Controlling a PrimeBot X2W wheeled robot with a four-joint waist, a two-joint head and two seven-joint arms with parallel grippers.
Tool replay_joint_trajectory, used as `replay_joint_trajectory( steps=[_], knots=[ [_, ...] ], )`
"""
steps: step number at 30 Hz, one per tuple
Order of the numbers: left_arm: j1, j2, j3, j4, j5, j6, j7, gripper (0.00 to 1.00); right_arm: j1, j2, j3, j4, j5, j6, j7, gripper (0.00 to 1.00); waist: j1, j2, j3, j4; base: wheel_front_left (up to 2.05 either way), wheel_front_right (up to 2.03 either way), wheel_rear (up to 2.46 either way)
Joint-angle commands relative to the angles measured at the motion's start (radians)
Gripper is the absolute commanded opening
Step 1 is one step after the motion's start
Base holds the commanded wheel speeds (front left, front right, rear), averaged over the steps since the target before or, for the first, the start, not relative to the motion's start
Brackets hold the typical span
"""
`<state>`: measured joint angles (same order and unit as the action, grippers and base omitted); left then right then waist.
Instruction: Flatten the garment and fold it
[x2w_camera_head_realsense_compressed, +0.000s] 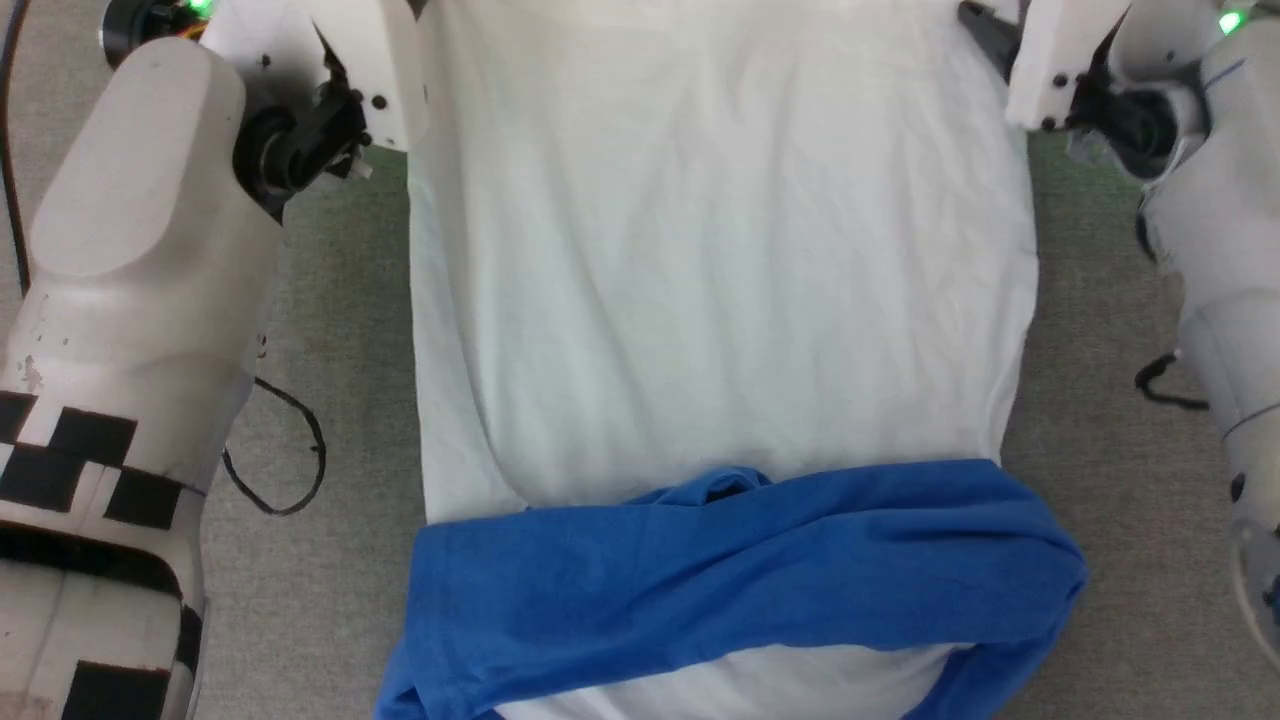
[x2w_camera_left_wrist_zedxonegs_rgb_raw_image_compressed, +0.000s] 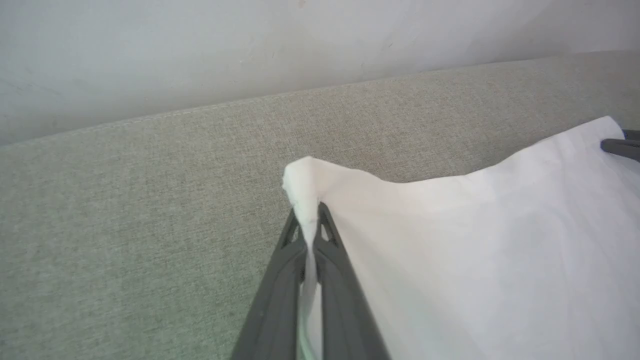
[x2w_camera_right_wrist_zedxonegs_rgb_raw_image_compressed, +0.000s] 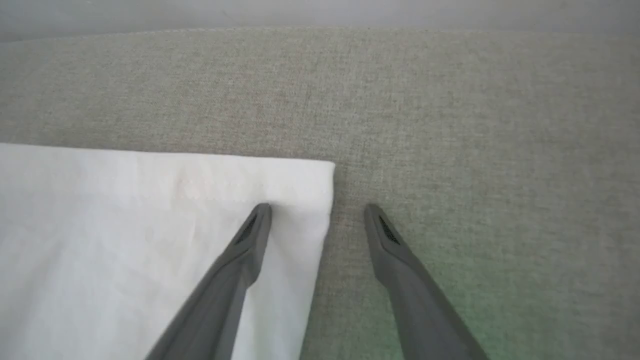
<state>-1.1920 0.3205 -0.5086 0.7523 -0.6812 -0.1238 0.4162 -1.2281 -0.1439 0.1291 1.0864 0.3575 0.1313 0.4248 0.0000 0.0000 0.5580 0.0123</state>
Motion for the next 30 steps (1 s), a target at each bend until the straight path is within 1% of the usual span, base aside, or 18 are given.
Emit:
replay_joint_trajectory(
  steps=[1,2,3,4,5,6,7,10,12,16,20,24,27,30],
  knots=[
    [-0.014,-0.001,-0.021,-0.017,-0.018,-0.006,-0.009,0.0,0.0,0.003,0.02,0.064,-0.007,-0.001,0.063,1.0,0.0,0.0,0.021,0.02,0.0,0.0,0.0],
    [-0.014,-0.001,-0.021,-0.017,-0.018,-0.006,-0.009,0.0,0.0,0.003,0.02,0.064,-0.007,-0.001,0.063,1.0,0.0,0.0,0.021,0.02,0.0,0.0,0.0],
    [-0.014,0.002,-0.03,-0.022,-0.025,-0.007,-0.009,0.0,-0.002,0.006,0.026,0.085,-0.004,-0.001,0.093,1.0,0.0,0.0,0.022,0.02,0.0,0.0,0.0],
    [-0.013,0.006,-0.037,-0.025,-0.034,-0.007,-0.008,0.0,-0.004,0.007,0.028,0.104,0.002,-0.001,0.117,0.76,0.0,0.0,0.022,0.019,0.0,0.0,0.0],
    [-0.013,0.01,-0.045,-0.027,-0.041,-0.007,-0.008,0.0,-0.005,0.009,0.026,0.121,0.008,-0.001,0.14,0.42,0.0,0.0,0.022,0.017,0.0,0.0,0.0],
    [-0.012,0.015,-0.053,-0.028,-0.047,-0.007,-0.008,0.0,-0.007,0.011,0.028,0.134,0.012,-0.001,0.16,0.25,0.0,0.0,0.02,0.016,0.0,0.0,0.0],
    [-0.012,0.02,-0.059,-0.028,-0.055,-0.007,-0.006,0.0,-0.01,0.013,0.034,0.136,0.011,-0.001,0.163,0.0,0.0,0.0,0.019,0.014,0.0,0.0,0.0],
    [-0.013,0.035,-0.073,-0.028,-0.076,-0.007,-0.014,0.0,-0.022,0.012,0.047,0.105,0.017,-0.001,0.098,0.0,0.0,0.0,0.012,0.008,0.0,0.0,0.0],
    [-0.016,0.05,-0.077,-0.025,-0.081,-0.007,-0.04,0.0,-0.033,0.003,0.056,0.072,0.017,-0.001,0.018,0.0,0.0,0.0,0.002,0.004,0.0,0.0,0.0],
    [-0.026,0.075,-0.066,-0.003,-0.069,-0.007,-0.136,0.0,-0.047,-0.013,0.068,0.024,0.027,-0.001,-0.134,0.0,0.0,0.0,-0.031,-0.005,0.0,0.0,0.0],
    [-0.029,0.085,-0.051,0.022,-0.061,-0.007,-0.229,0.0,-0.047,-0.027,0.078,-0.009,0.049,-0.001,-0.259,0.0,0.0,0.0,-0.085,-0.011,0.0,0.0,0.0],
    [-0.012,0.094,-0.041,0.032,-0.065,-0.007,-0.294,0.0,-0.02,-0.042,0.104,-0.057,0.087,-0.001,-0.349,0.0,0.0,0.0,-0.151,-0.013,0.0,0.0,0.0],
    [0.033,0.099,-0.03,0.011,-0.085,-0.007,-0.333,0.0,0.032,-0.058,0.153,-0.119,0.121,-0.001,-0.383,0.0,0.0,0.0,-0.203,-0.011,0.0,0.0,0.0],
    [0.115,0.108,-0.016,-0.038,-0.113,-0.007,-0.371,0.0,0.121,-0.087,0.217,-0.212,0.159,-0.001,-0.4,0.0,0.0,0.0,-0.255,-0.006,0.0,0.0,0.0]
  ],
)
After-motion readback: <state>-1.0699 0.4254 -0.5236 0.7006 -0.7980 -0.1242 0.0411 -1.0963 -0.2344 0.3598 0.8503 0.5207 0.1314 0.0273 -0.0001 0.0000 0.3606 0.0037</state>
